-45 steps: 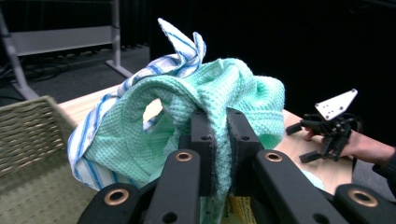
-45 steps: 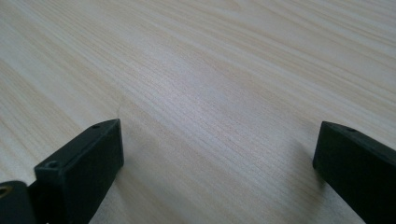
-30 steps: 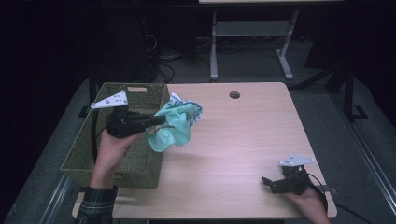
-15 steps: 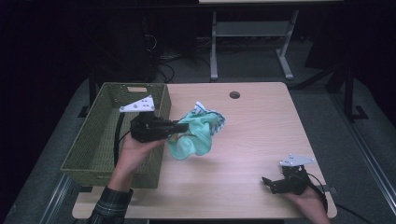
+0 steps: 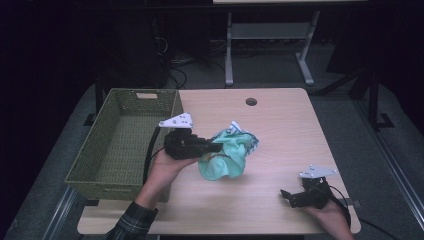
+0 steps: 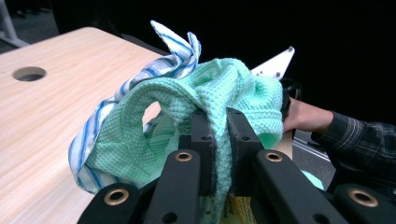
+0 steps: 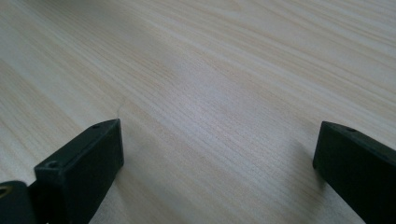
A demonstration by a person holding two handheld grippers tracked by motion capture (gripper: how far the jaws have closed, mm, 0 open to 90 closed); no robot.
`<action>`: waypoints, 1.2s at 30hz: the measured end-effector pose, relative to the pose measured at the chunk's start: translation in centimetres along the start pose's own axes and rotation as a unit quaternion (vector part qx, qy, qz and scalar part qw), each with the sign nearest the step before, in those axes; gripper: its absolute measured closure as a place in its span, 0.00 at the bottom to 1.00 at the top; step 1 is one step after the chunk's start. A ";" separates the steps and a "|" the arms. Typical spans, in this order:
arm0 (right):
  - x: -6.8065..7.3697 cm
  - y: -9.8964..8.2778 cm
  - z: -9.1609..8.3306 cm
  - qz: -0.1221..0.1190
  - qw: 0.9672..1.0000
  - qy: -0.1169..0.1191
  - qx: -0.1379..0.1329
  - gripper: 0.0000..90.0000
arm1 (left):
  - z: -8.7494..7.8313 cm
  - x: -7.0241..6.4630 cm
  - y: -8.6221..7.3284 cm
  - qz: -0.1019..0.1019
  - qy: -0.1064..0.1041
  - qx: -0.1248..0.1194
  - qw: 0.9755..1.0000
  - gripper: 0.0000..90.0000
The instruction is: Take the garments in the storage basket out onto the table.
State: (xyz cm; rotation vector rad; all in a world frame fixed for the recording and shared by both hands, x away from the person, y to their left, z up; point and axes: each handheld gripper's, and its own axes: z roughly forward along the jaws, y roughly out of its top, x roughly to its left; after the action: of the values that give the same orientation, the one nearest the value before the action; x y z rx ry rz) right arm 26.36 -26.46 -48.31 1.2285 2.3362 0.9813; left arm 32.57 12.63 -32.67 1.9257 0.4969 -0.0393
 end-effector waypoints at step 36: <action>0.0 0.0 0.0 -0.001 1.000 0.001 0.000 0.01 | 8.3 0.4 -4.5 -0.021 -0.028 0.093 0.995 0.92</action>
State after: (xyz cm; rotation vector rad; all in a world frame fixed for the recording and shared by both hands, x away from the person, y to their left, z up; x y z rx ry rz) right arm 26.35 -26.44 -48.32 1.2244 2.3394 0.9830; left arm 33.03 6.83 -40.09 2.0899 0.5118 -0.1725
